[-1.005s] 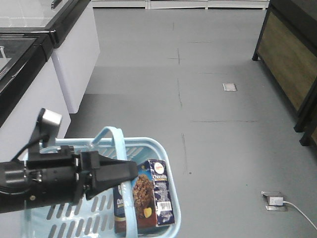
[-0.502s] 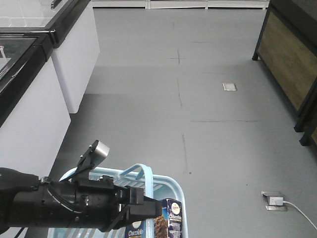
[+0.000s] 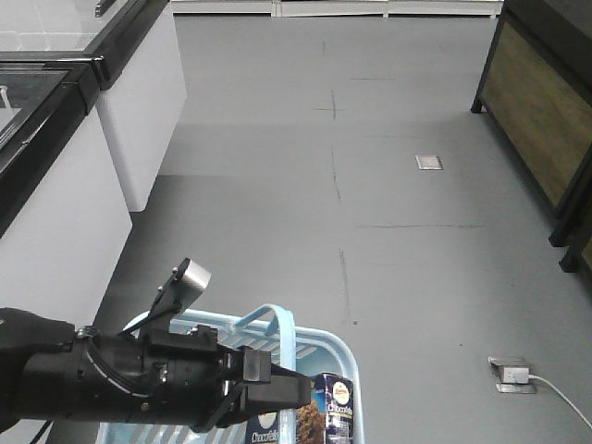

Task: Left arm holds basket, right arm returns cookies
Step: 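Raise the held basket up in front of the robot with left gripper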

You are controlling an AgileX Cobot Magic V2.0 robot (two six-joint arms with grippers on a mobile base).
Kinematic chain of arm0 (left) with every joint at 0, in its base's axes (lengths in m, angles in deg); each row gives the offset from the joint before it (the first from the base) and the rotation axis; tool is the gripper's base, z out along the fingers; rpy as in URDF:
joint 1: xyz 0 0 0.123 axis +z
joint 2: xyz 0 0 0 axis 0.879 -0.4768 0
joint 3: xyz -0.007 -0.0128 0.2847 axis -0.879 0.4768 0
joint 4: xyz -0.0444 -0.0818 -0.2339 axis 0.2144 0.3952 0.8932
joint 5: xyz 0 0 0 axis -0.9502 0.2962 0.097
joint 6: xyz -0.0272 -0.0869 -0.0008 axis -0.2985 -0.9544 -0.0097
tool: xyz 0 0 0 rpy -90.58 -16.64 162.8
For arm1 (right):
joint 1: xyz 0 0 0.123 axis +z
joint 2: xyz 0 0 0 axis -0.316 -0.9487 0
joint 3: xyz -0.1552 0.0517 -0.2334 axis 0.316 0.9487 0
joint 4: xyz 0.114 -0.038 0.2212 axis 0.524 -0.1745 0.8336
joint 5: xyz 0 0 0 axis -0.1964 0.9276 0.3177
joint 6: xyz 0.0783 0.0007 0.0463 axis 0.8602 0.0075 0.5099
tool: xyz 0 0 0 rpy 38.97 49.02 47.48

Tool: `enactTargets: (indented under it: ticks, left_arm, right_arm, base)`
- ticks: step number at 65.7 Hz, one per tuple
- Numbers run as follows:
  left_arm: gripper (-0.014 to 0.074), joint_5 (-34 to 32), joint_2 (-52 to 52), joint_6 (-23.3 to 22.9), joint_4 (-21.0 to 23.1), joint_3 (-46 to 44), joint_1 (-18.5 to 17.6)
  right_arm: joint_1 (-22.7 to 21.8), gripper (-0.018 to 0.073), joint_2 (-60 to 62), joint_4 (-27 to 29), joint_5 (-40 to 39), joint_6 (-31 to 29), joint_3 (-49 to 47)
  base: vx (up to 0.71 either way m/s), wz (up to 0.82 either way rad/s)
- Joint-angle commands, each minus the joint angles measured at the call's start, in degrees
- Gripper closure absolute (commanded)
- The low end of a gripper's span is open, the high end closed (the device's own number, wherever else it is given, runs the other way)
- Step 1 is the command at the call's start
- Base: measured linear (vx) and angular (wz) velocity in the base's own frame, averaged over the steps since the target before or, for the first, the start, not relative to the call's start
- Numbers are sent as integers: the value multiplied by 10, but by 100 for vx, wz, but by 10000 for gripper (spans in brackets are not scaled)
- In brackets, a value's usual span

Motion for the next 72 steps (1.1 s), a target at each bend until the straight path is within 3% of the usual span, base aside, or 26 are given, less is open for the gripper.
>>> enactTargets:
  ticks: [1,38,72]
  left_arm:
    - [600,38,19,9,59,-34,-2]
    - [600,64,19,3,59,-99,0]
    - [599,43,24,2,54,-107,1]
  right_arm:
    - [-1,570,7,-5,-40,-4,10]
    - [-1,570,7,-5,-40,-4,10]
    - [-1,570,7,-5,-40,-4,10]
  base:
    - [0,0]
    - [0,0]
    - [0,0]
